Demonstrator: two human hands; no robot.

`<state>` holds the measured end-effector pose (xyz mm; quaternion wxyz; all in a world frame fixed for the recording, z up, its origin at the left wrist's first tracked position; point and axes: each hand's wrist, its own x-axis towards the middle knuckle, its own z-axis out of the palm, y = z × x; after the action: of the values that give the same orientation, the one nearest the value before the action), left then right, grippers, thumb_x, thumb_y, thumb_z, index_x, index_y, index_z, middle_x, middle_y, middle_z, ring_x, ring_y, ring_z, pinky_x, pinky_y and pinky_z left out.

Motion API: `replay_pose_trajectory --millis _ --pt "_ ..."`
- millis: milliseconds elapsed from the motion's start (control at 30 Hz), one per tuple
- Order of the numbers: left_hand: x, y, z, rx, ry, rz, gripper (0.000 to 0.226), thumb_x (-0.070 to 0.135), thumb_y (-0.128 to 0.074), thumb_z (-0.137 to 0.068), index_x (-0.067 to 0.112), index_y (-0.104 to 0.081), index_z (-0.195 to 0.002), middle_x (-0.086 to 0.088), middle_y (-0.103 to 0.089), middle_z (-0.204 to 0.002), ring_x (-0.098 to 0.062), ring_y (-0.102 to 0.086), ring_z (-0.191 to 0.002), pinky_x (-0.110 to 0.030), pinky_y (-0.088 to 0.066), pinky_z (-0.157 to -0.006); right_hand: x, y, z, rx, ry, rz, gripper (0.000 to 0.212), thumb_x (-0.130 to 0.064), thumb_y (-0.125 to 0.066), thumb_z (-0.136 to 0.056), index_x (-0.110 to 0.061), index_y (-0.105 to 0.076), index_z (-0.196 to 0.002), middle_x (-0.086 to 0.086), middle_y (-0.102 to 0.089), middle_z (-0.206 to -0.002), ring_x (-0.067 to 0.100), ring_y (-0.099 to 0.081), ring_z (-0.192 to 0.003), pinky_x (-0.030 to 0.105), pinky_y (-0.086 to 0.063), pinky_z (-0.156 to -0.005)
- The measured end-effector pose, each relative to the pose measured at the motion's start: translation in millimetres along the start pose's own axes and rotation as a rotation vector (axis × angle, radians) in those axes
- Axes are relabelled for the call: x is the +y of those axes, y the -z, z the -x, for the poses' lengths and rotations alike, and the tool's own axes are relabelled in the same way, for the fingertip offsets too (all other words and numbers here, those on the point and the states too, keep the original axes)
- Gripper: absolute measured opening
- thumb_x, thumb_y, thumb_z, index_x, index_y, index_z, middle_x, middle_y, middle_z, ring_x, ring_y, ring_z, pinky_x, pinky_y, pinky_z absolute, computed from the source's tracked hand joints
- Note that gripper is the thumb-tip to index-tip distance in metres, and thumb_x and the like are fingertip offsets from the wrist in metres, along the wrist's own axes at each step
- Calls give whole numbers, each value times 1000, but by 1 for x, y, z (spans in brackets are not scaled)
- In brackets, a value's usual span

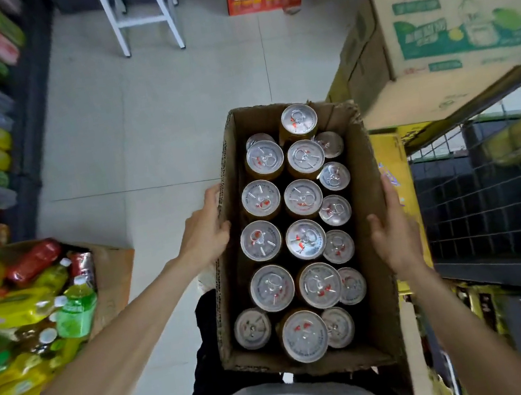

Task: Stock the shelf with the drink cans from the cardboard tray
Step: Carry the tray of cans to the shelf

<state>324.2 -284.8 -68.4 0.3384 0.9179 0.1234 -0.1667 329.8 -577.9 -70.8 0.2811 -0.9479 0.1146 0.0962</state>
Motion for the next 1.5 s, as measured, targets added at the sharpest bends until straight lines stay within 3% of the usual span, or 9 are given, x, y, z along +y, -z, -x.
replay_pose_trajectory --millis 133,333,433,567,667,933,1067,1333,1500 --pt "-36 66 -30 -3 -47 -36 61 6 -49 -89 21 -22 -141 -4 -50 -62 -7 -39 -54 -28 -29 -58 -67 -41 -11 40 -36 -110 75 -4 -58 -86 -28 -23 -147 18 -64 -120 39 -61 -106 43 -48 -82" --pt "-76 167 -87 29 -61 -76 60 5 -49 -88 21 -25 -140 -1 -51 -64 -11 -42 -57 -30 -35 -64 -169 -85 -46 21 -66 -143 74 -7 -56 -88 -32 -20 -148 14 -68 -99 35 -62 -83 33 -41 -69" --pt "-89 207 -126 44 -29 -78 60 6 -51 -88 23 -25 -140 -7 -56 -67 -17 -49 -61 -32 -38 -65 -214 -99 -82 26 -47 -153 74 -8 -56 -88 -32 -18 -147 16 -65 -121 37 -63 -99 41 -50 -84" --pt "-100 254 -189 50 -3 -74 61 7 -53 -89 23 -23 -140 -16 -62 -78 -26 -58 -71 -33 -42 -63 -275 -110 -141 13 -5 -130 71 -8 -53 -90 -33 -18 -147 17 -61 -126 41 -57 -112 45 -44 -94" --pt "-97 284 -242 86 11 -71 61 6 -53 -89 21 -25 -140 -9 -56 -71 -21 -53 -66 -29 -35 -60 -318 -114 -199 -27 39 -141 70 -6 -51 -92 -31 -18 -148 16 -61 -126 40 -56 -113 44 -44 -94" --pt "-88 362 -406 174 125 -64 60 12 -57 -85 23 -29 -137 -10 -57 -73 -34 -57 -80 -32 -39 -65 -426 -119 -391 -94 188 -47 75 -4 -50 -87 -29 -18 -149 21 -65 -115 45 -59 -102 44 -46 -83" --pt "-74 406 -483 213 132 -1 60 11 -57 -87 21 -28 -138 0 -47 -62 -25 -51 -66 -29 -32 -53 -488 -112 -481 -100 244 -30 76 -3 -50 -85 -29 -18 -148 22 -66 -113 46 -60 -99 46 -47 -81" --pt "-58 479 -655 313 198 167 57 6 -54 -88 18 -27 -137 -19 -62 -97 -26 -57 -78 -26 -37 -58 -627 -124 -680 -100 482 49 77 1 -52 -82 -21 -20 -149 27 -63 -116 47 -61 -96 49 -50 -76" --pt "-57 534 -753 362 296 239 54 7 -54 -87 20 -28 -133 -15 -63 -97 -25 -58 -77 -29 -39 -58 -717 -132 -787 -108 543 137 77 -2 -52 -86 -25 -16 -150 30 -65 -108 48 -61 -92 48 -49 -75"
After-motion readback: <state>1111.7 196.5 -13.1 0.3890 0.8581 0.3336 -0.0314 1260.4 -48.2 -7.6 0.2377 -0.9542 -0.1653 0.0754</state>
